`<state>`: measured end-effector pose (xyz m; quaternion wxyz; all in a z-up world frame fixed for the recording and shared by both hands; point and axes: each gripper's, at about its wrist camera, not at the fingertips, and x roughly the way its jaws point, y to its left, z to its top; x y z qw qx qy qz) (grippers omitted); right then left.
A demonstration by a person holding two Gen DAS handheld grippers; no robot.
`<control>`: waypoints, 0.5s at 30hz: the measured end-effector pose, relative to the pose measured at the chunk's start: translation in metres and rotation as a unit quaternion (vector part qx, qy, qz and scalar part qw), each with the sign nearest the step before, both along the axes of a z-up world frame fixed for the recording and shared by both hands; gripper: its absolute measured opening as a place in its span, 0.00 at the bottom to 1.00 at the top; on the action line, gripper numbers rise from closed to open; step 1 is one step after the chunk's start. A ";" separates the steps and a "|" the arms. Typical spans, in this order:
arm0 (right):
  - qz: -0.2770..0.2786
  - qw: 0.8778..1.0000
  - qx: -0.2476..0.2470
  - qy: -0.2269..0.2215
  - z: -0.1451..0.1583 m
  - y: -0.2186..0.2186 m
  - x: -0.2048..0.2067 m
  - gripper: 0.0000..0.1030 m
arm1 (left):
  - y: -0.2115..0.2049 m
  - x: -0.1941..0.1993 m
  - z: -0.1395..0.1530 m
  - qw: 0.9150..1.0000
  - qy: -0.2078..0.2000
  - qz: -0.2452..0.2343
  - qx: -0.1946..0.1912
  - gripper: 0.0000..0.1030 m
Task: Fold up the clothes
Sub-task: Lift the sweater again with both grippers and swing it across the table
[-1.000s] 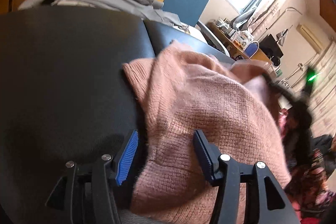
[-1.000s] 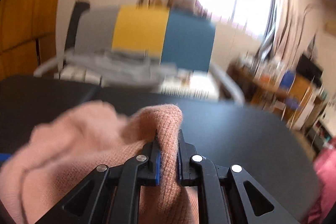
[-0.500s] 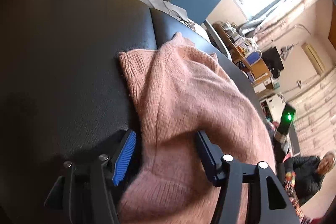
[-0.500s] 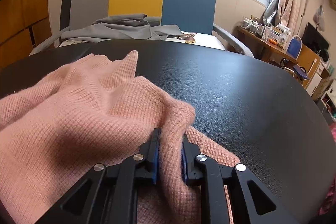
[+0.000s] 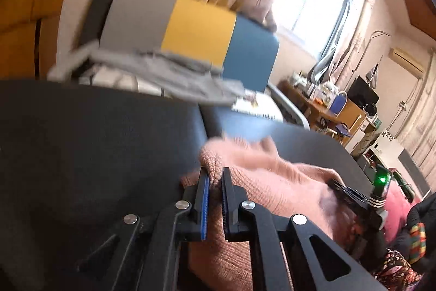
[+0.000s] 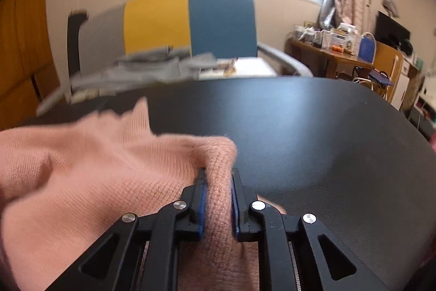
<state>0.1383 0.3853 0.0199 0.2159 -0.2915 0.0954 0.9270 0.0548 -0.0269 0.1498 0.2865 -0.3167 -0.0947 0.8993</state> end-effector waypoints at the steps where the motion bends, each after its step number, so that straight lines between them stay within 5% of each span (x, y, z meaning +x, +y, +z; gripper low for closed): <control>1: -0.002 1.000 -0.003 0.013 0.010 0.001 0.003 0.13 | -0.004 -0.001 0.012 1.000 0.013 0.002 0.004 0.06; 7: 0.014 0.990 0.051 0.132 0.111 -0.017 0.023 0.12 | -0.019 0.018 0.099 0.992 0.122 0.012 0.041 0.06; 15: 0.054 0.948 0.141 0.279 0.240 -0.055 0.063 0.12 | -0.068 0.047 0.210 0.965 0.232 0.038 0.118 0.06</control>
